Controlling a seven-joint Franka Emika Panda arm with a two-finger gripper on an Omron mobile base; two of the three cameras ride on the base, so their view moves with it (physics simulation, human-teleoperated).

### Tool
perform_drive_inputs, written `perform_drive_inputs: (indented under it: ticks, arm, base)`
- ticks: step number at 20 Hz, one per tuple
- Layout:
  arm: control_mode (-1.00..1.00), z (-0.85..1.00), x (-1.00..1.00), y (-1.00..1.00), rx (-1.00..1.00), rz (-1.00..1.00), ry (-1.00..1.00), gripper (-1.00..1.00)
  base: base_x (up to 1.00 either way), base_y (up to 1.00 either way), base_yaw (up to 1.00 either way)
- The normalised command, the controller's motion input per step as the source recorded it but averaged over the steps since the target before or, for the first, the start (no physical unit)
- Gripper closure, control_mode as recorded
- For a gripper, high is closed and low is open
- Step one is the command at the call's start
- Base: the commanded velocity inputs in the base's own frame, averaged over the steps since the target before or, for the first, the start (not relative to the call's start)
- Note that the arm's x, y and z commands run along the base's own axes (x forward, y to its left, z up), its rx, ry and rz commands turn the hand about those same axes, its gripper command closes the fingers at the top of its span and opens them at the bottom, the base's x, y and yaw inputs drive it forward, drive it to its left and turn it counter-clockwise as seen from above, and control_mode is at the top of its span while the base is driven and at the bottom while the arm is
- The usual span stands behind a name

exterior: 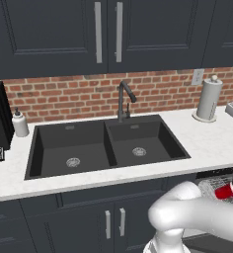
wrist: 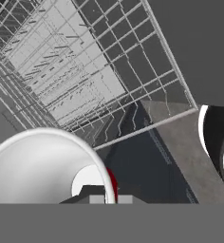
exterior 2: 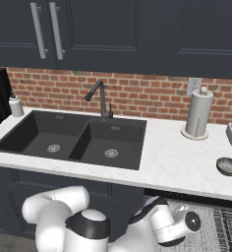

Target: Pick up the cup and bowl from the counter, place them in the dishwasher, and close the dishwasher door.

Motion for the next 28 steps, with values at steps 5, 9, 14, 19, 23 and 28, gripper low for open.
perform_drive_inputs:
  ticks: [5,9,14,19,23,28]
  arm:
    - [-1.00,-0.39,0.18,-0.20,0.02,-0.16,0.07,1.00]
    - [-1.00,-0.32,0.10,-0.11,0.03,-0.16,0.05,1.00]
    - [-1.00,-0.30,0.13,-0.08,0.04,-0.15,0.04,1.00]
    - [-1.00,-0.25,0.23,-0.10,0.05,-0.14,0.03,1.00]
    - [-1.00,-0.21,0.33,-0.11,0.05,-0.13,0.01,1.00]
    - [-1.00,-0.17,0.36,-0.11,0.04,-0.13,0.01,-1.00]
  base:
    - [0.00,0.00,0.00]
    - [0.00,0.00,0.00]
    - [0.00,0.00,0.00]
    - [0.00,0.00,0.00]
    - [0.00,0.00,0.00]
    - [0.00,0.00,0.00]
